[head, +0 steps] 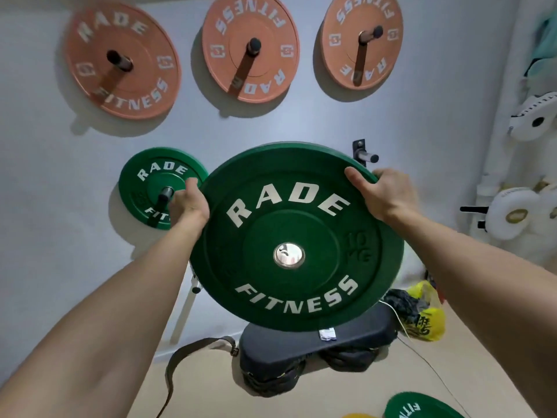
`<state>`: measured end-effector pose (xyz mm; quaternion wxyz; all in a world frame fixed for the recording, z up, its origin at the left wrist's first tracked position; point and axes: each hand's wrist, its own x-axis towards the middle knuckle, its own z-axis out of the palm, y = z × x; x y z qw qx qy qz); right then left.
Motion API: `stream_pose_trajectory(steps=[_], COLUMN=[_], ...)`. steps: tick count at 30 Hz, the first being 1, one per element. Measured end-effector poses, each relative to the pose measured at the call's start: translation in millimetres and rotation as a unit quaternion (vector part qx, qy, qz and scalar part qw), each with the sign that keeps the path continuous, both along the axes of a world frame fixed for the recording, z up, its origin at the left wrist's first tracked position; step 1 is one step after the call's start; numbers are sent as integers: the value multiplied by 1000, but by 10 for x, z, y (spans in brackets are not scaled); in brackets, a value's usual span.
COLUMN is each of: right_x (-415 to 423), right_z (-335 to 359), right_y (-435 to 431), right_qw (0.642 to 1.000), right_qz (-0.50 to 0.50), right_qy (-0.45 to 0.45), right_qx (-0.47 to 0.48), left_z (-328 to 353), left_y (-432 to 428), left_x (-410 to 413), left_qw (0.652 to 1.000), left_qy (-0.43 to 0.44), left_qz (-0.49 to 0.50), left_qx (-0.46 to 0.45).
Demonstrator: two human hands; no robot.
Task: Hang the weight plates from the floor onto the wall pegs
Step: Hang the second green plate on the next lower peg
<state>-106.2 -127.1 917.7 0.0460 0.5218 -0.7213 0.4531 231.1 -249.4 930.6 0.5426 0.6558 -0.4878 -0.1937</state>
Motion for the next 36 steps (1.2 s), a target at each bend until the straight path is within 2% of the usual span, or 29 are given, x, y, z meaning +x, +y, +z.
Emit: stream_pose_trajectory(steps=[9,16,25,32,36], right_x=[-292,-440,-480,-525,-650], right_z=[441,528,831,963,795], right_y=[-1374,-2753,-4497,-5617,-6205], right_qw=[998,998,997,997,997], right_qz=[55,59,32,20,20], right_qy=[21,29,55,37,12], right_qx=[-9,1,34,58,76], left_z=[352,493,914,1065,974], left_y=[-949,-2164,-3985,-5132,-5704], left_x=[-149,-288,-398,-483,-608], left_qw=[997,995,997,996,994], left_qy=[18,1,-43,-53,-75], left_qz=[62,96,66,67,68], left_qx=[-31,-22,6,19,48])
